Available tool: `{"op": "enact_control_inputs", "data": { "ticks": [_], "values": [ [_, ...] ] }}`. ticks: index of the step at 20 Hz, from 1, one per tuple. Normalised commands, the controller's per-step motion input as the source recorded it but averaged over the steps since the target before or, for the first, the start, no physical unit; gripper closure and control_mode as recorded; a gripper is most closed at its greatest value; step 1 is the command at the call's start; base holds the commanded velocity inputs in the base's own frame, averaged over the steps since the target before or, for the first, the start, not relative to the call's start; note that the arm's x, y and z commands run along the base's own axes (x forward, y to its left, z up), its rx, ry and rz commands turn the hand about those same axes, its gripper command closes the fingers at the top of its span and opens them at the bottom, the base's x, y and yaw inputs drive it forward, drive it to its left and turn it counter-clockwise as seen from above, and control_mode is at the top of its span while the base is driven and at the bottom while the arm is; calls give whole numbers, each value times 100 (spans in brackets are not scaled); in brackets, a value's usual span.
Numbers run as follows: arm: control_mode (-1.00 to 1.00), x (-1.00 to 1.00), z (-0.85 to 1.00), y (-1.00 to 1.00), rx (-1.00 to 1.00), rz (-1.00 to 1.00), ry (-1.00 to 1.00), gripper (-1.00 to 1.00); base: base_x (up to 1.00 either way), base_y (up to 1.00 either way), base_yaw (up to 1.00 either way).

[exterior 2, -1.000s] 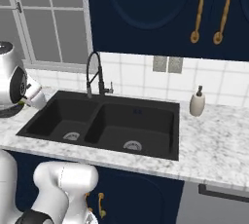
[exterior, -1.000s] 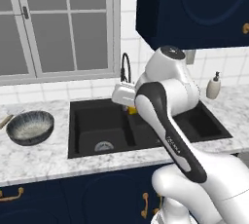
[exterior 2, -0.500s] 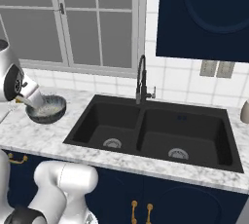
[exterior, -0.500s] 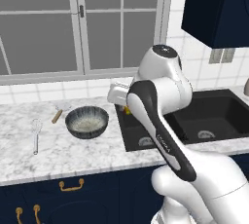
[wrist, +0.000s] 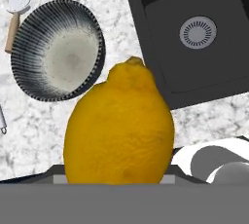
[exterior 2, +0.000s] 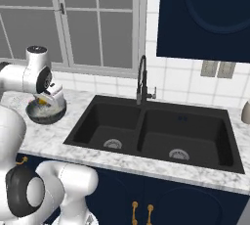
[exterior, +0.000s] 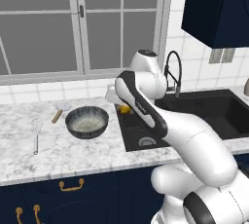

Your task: Pick the lemon from the sink and place it in the bowl. Then pick the bowl and place it in the microwave. Then close the microwave door and press the start button.

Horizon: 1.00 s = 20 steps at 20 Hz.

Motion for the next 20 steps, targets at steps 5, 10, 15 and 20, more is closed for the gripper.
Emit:
{"op": "enact_control_inputs", "data": {
  "ticks": [5, 10, 15, 20],
  "values": [
    [-100, 100, -19, 42, -3, -2, 9, 100, 0, 0, 0],
    [-100, 41, -36, 60, -6, 0, 6, 100, 0, 0, 0],
    [-100, 40, -69, 17, -4, 0, 11, 100, 0, 0, 0],
    [-100, 9, -50, 22, -10, 0, 2, 100, 0, 0, 0]
  ]
}}
